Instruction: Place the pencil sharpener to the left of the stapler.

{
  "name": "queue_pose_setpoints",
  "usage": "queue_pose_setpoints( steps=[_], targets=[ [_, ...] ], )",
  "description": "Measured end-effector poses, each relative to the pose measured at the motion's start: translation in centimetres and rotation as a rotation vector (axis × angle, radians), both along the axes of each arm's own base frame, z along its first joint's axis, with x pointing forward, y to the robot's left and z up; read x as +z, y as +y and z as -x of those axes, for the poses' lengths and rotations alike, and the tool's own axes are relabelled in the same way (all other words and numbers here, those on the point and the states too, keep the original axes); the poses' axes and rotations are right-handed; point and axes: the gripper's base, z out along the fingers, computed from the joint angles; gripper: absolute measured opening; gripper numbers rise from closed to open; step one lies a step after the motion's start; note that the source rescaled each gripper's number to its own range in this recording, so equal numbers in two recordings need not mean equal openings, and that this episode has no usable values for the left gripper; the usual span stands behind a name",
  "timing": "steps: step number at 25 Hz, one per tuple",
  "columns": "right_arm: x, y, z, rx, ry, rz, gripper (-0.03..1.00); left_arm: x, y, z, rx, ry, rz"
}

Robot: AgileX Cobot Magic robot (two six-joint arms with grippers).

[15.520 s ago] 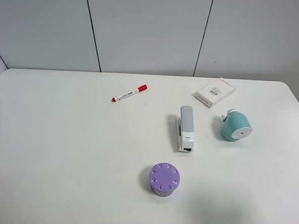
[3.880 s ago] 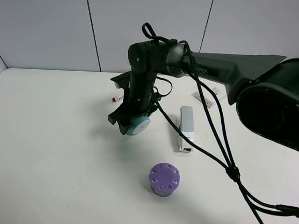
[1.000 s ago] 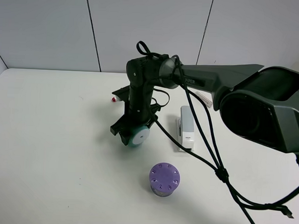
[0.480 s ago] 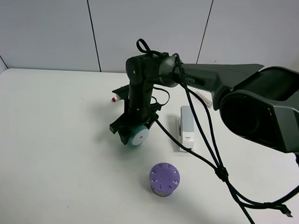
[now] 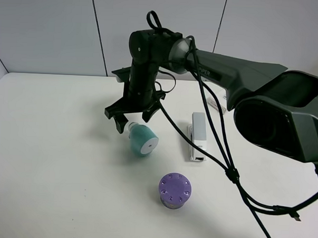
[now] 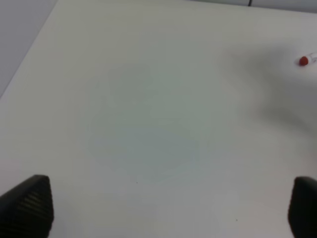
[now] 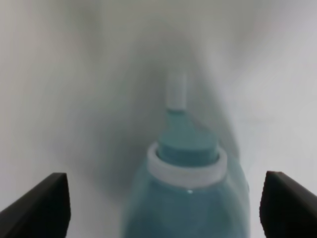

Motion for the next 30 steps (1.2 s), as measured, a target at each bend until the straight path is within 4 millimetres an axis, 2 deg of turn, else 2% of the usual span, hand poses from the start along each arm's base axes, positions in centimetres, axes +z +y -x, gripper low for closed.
queue_pose_setpoints(
  steps=[6, 15, 21, 30],
  targets=[
    [0.7, 0.0, 0.1, 0.000, -0.007, -0.010, 0.62, 0.0, 0.0, 0.0, 0.000, 0.000, 0.000],
    [3.6, -0.3, 0.4, 0.001, -0.051, -0.047, 0.62, 0.0, 0.0, 0.0, 0.000, 0.000, 0.000],
    [7.0, -0.8, 0.9, 0.001, -0.105, -0.091, 0.62, 0.0, 0.0, 0.0, 0.000, 0.000, 0.000],
    [13.5, -2.2, 2.4, 0.002, -0.216, -0.170, 0.62, 0.0, 0.0, 0.0, 0.000, 0.000, 0.000]
  ],
)
